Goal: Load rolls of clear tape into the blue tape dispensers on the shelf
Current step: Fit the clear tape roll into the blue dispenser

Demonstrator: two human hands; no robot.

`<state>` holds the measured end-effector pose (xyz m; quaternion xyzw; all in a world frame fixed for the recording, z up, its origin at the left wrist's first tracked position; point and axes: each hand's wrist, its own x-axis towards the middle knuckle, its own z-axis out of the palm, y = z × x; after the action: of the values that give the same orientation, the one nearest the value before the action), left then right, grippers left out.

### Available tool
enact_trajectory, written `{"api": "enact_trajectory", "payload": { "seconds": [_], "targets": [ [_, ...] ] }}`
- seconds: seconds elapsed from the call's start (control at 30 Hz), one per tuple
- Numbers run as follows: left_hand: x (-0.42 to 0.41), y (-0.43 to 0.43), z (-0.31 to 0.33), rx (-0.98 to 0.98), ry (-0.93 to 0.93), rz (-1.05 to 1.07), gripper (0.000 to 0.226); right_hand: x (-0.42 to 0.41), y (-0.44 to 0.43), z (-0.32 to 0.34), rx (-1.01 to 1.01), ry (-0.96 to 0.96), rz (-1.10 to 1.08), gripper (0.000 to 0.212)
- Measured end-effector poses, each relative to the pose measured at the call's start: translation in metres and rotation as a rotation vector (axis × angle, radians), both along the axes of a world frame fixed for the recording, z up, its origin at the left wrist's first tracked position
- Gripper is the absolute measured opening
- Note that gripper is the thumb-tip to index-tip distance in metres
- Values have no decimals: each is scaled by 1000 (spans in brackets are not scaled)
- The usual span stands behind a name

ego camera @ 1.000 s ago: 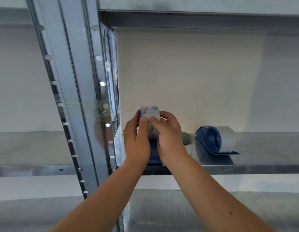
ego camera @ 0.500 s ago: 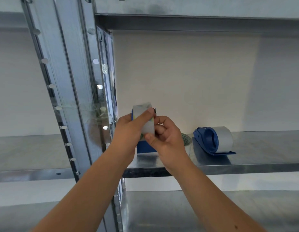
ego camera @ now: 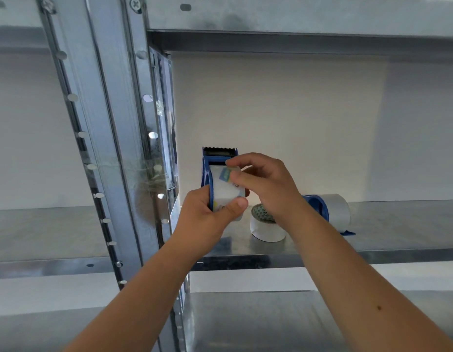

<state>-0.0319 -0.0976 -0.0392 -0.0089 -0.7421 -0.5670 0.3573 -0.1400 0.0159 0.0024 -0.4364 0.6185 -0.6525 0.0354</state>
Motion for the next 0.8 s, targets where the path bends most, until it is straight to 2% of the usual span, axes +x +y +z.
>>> {"api": "enact_trajectory", "payload": {
  "seconds": [0.23,0.4,0.53,0.63,0.73,0.8],
  "targets": [
    [3,0,-6,-77,-6,53,14,-1,-5,17,55,69,-128,16],
    [8,12,-9,-143,-2,135,25,-5,-11,26,119,-207,-146,12],
    [12,17,-13,-214,18,190,31,-10,-14,30,229,-271,-121,19],
    [13,16,-10,-216,-4,204,33,-11,-17,34,243,-234,-135,21],
    [16,14,-4,-194,-28,147,38,-10,-21,34,138,-134,-198,14],
    [16,11,-3,-105,-27,89,28,-15,-22,32,87,6,-275,19]
  ]
}}
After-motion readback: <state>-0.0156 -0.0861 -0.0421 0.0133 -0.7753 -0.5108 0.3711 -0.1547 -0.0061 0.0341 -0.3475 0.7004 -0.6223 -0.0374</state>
